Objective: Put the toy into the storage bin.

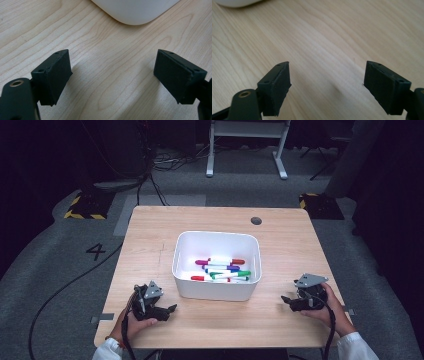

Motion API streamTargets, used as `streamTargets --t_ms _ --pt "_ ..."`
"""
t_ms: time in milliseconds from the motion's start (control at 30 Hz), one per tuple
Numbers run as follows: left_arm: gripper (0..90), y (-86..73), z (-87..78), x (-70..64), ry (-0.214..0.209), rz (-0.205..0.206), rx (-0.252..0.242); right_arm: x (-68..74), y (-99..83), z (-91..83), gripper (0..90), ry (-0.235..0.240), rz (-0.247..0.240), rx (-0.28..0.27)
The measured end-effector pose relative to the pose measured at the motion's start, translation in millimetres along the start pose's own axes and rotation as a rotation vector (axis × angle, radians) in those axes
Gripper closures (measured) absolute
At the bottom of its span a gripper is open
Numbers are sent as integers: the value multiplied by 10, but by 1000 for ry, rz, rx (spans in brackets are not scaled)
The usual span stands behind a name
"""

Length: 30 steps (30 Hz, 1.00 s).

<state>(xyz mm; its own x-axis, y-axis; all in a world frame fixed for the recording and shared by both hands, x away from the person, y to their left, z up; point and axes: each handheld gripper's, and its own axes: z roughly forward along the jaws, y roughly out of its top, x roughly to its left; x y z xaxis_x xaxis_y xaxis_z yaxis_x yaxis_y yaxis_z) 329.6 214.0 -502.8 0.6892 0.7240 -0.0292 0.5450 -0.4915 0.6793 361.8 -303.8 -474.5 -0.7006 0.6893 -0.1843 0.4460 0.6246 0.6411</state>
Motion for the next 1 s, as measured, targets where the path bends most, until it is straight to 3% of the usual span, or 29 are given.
streamTargets --t_ms 200,367,400,1000 --pt "145 5 1 7 2 7 2 30 -249 7 207 22 35 -42" --pt "145 5 2 5 3 6 1 -42 -421 -8 178 62 151 -93" --pt "145 6 3 6 2 7 1 -47 -466 2 177 71 188 -124" --pt "146 2 2 -1 3 2 1 -48 -518 -46 173 57 189 -117"
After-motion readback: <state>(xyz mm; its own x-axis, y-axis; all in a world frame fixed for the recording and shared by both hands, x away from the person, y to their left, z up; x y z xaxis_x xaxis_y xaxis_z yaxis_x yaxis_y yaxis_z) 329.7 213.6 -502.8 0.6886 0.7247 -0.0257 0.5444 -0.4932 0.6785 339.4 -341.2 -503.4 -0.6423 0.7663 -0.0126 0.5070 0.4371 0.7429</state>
